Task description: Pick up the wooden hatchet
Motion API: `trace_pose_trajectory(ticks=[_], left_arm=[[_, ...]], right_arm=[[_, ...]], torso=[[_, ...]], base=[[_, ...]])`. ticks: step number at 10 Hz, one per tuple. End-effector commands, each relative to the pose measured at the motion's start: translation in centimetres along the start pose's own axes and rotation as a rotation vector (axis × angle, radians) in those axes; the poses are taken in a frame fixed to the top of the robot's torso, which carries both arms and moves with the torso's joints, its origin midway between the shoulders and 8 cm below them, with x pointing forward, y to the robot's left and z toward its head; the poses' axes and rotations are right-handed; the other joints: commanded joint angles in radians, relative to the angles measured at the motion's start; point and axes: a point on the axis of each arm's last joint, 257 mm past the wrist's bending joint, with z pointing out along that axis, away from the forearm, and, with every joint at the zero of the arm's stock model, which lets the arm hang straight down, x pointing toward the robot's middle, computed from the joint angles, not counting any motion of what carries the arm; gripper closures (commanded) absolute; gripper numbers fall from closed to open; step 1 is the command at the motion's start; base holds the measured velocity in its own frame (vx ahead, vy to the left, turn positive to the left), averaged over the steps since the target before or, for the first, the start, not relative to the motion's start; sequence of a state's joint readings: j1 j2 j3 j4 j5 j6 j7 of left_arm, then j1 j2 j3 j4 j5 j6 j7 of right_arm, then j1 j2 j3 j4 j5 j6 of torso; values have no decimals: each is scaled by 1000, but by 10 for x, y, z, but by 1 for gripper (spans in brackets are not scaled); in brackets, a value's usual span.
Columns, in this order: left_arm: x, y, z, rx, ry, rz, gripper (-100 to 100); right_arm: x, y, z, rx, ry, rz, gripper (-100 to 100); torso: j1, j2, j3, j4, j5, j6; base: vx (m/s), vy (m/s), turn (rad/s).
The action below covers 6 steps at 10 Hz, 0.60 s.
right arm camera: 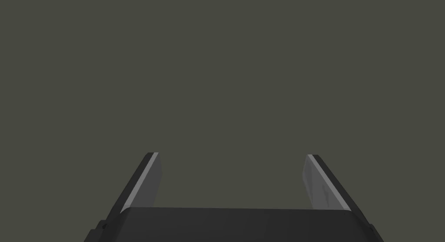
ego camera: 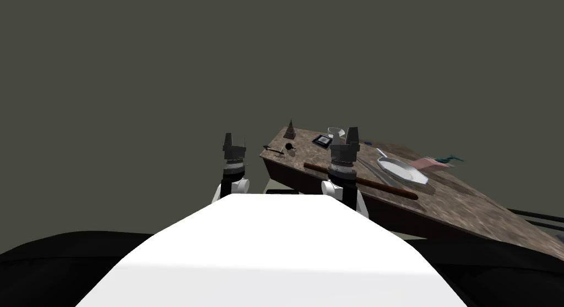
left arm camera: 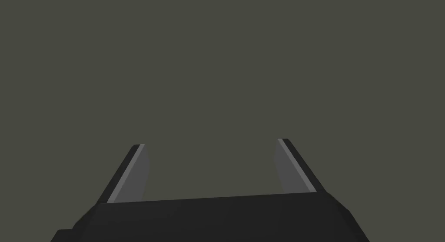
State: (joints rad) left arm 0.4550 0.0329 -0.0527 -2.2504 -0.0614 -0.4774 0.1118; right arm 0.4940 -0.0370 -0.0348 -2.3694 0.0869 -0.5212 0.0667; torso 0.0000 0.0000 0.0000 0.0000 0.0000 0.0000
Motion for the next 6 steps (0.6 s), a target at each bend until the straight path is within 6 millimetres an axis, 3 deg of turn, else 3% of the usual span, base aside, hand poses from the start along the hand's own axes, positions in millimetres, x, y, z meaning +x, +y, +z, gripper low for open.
trace_pose_trajectory(ticks=[1, 6], left_arm=[[4, 5, 0, -15, 26, 7, -100], [21, 47, 4, -129, 156, 35, -100]], right_arm=[[0, 0, 0, 0, 0, 0, 0], [0, 0, 0, 0, 0, 0, 0]], torso=[[0, 0, 0, 0, 0, 0], [-4, 2, 1, 1, -1, 0]], base=[[-13, -11, -16], [-42, -52, -35]])
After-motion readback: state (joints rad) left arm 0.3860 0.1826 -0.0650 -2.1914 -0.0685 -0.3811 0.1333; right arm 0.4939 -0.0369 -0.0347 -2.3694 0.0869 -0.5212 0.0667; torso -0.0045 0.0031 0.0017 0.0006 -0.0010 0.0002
